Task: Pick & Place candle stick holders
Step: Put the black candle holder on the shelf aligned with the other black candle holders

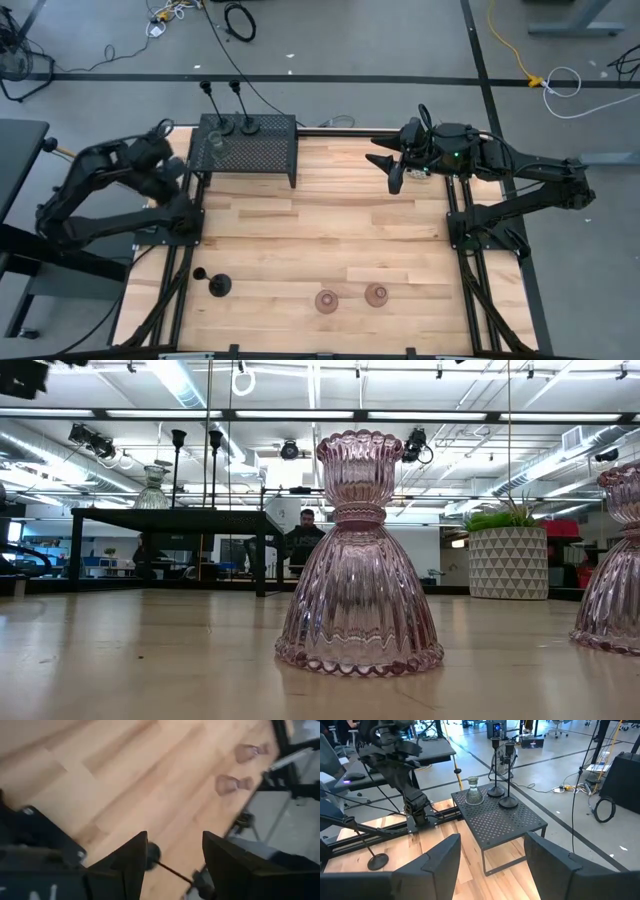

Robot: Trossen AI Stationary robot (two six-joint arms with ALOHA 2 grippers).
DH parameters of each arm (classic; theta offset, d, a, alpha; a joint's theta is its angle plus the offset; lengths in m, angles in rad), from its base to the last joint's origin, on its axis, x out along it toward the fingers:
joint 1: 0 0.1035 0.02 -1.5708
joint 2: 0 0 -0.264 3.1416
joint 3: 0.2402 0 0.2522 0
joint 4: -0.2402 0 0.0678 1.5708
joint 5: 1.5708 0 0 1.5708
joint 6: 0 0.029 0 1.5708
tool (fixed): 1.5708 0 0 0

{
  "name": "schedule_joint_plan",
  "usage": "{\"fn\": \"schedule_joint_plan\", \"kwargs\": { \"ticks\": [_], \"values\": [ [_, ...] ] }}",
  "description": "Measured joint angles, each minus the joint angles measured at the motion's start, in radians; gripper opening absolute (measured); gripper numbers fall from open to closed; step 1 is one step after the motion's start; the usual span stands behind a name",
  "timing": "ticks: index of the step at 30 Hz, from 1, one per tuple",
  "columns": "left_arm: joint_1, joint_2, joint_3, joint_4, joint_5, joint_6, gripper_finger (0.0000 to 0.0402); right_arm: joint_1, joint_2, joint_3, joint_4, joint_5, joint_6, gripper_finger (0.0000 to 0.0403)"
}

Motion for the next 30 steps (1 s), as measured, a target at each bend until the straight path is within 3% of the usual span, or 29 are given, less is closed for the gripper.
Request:
{"fn": "schedule_joint_plan", "kwargs": {
  "ticks": [8, 30],
  "values": [
    [-0.018, -0.126, 0.000, 0.000, 0.054, -0.118, 0.0179, 0.000, 0.000, 0.000, 0.000, 0.000, 0.022, 0.0220],
    [-0.017, -0.143, -0.110, 0.054, 0.227, 0.002, 0.0176, 0.000, 0.000, 0.000, 0.002, 0.113, 0.074, 0.0220]
  ]
}}
